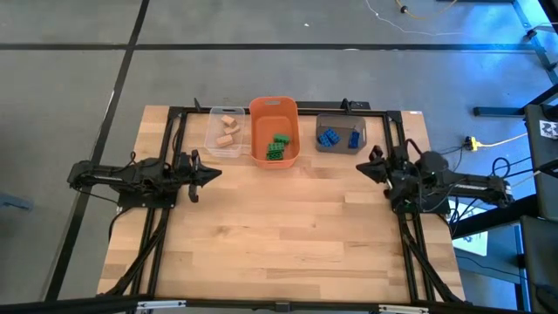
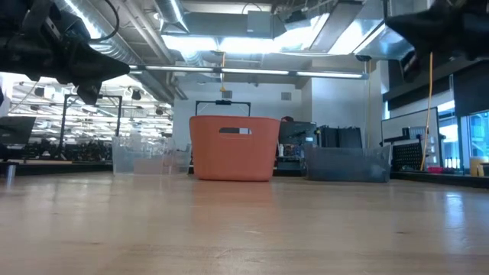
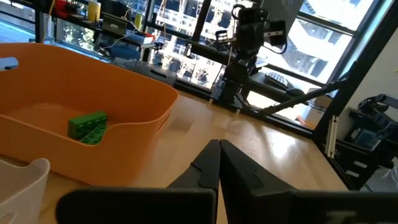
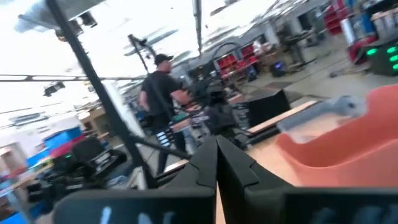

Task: Sort & place blocks by color
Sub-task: Return to Home Position

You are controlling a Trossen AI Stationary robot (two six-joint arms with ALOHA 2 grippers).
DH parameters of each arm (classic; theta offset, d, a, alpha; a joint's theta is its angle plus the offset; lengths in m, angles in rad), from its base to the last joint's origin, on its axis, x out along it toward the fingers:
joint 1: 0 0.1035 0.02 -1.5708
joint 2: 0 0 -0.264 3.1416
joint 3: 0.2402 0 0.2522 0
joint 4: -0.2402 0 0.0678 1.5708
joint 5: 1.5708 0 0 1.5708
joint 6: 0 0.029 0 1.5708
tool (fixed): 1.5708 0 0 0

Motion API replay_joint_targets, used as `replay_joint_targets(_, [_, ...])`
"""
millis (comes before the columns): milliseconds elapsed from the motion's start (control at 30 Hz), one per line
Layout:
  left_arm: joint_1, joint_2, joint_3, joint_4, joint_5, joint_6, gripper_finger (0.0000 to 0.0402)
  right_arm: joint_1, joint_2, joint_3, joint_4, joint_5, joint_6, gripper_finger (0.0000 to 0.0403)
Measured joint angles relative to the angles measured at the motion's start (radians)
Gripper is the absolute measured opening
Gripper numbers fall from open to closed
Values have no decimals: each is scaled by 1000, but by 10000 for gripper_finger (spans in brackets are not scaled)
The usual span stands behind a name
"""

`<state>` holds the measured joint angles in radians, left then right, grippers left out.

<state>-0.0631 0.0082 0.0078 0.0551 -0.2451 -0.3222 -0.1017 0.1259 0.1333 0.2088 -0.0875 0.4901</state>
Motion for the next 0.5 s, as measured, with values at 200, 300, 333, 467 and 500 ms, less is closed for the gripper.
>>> replay_joint_targets(200, [0, 0, 0, 0, 0, 0, 0, 0, -80, -71, 14, 91, -32, 0])
replay_joint_targets(300, [0, 0, 0, 0, 0, 0, 0, 0, -101, -127, 55, 108, -26, 0])
replay_joint_targets(333, [0, 0, 0, 0, 0, 0, 0, 2, -105, -127, 26, 125, -24, 0])
replay_joint_targets(467, [0, -1, 0, 0, -1, 0, 0, 34, -107, -127, 3, 229, -44, 0])
replay_joint_targets(500, [0, -1, 0, 0, 0, 0, 0, 47, -107, -127, -5, 258, -54, 0])
